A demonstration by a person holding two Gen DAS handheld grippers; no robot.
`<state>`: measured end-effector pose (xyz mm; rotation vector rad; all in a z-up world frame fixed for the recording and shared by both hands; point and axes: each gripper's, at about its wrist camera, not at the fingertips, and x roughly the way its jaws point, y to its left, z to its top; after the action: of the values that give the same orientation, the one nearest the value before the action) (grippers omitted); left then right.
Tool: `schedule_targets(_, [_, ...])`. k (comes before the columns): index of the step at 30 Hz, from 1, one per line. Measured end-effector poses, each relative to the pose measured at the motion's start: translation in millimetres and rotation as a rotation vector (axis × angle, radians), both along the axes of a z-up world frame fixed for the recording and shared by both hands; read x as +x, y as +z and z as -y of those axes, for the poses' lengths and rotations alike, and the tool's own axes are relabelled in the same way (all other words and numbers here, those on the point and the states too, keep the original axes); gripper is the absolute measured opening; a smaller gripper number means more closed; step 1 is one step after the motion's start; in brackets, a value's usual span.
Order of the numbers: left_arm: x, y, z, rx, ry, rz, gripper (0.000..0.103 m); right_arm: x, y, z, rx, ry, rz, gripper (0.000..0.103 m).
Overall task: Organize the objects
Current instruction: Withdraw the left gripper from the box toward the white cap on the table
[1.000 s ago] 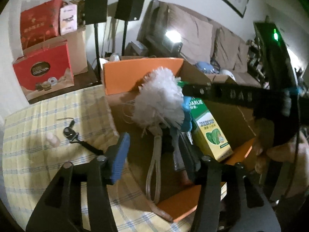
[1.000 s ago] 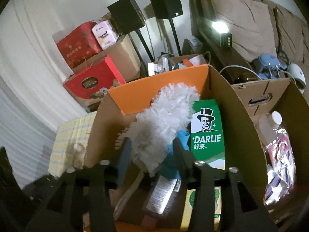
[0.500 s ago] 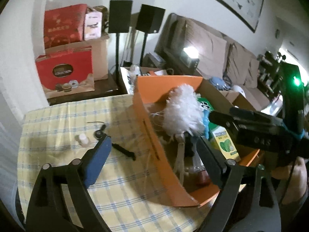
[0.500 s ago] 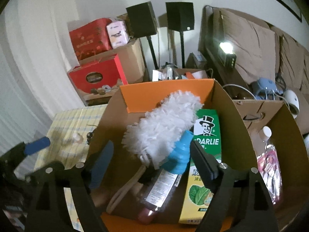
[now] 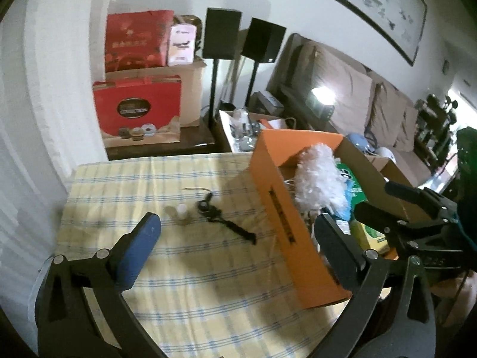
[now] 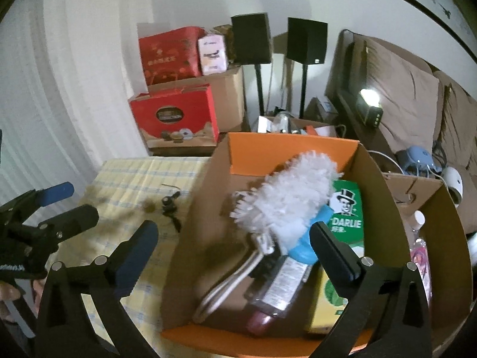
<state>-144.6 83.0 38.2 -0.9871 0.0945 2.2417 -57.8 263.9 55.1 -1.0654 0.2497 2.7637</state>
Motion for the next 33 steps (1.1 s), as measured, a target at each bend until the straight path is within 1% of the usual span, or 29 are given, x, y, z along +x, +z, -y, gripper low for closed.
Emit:
schedule_targets(7, [-6,2,27,-0.001,0.039,-0.008,0.103,-8,9,23,-0.015,0.034,-0.010,0.103])
schedule_targets(14, [-14,4,48,-0.002,0.070,-0.007,0.103,-21,17,44,-0.007,0.073,-0.012,0.103])
schedule_targets(20, [-23,2,63,-0.011,0.095,-0.015,0.103,-33,19,59,-0.021,0.111,-0.013,0.103])
schedule_targets(27, [-38,-17,72,-0.031,0.110,0.003,0.103,-50,22,70,-0.082,0.149,-0.024,0.103])
schedule_targets(33, [-50,-35,71,-0.043,0.114,0.024,0.103,-68,24,79,-0.089,0.170,-0.027,0.103])
